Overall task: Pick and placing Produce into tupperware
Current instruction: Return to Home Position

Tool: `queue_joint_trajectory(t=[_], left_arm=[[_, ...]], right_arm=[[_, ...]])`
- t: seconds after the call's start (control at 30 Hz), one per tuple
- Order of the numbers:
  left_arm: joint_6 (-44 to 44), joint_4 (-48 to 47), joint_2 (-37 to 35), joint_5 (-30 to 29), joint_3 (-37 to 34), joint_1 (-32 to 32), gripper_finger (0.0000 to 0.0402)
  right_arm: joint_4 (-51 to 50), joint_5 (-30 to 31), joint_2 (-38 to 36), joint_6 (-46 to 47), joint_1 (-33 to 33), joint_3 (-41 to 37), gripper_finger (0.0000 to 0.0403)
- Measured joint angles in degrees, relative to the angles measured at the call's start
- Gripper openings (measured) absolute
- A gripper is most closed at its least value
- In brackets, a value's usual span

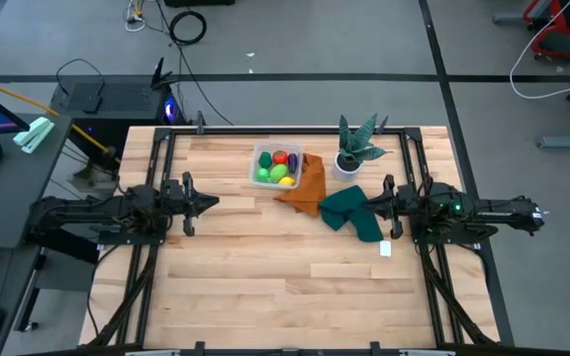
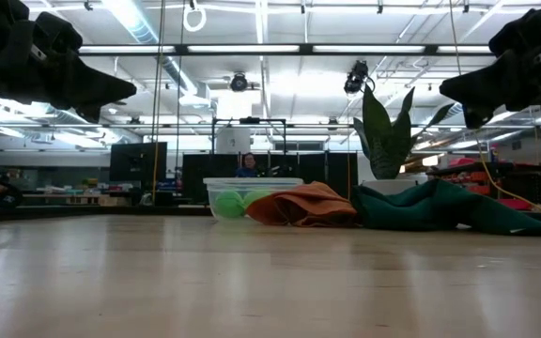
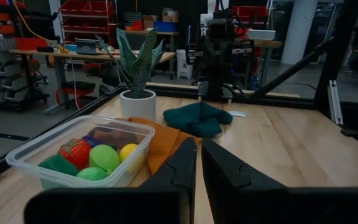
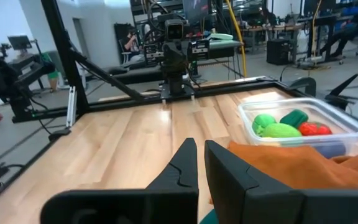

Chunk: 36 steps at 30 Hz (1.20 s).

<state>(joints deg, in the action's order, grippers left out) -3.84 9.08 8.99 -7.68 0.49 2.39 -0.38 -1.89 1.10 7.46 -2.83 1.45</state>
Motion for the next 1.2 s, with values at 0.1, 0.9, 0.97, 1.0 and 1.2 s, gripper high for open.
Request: queue_joint_trajectory(t=[0.1,0.9,0.97,1.0,1.2], left_arm=[[0.02,0.00,0.00,0.00,0.00,0.00,0.0037],[0.04,0.04,0.00,0.00,0.00,-0.02,0.0038],[0.04,0.04,0.00,0.00,0.00,-0.02,0.0040],[0.02,0.04,0.00,0.00,0.00,-0.02,0.0041],[0.06,0.04,0.00,0.00,0.00,-0.02,0.0033]], right_arm=[[0.00,-0.02,0.00,1.56,0.00,-0.01,0.0000],[-0.01,-0.24,0.00,1.81,0.00,-0.02,0.0000],[-0.02,-0.24,0.00,1.82,0.00,-0.02,0.0000],[-0.01,-0.24,0.00,1.82,0.00,-0.02,0.0000],[0.00,-0.26,0.00,1.82,-0.01,-0.02,0.0000]])
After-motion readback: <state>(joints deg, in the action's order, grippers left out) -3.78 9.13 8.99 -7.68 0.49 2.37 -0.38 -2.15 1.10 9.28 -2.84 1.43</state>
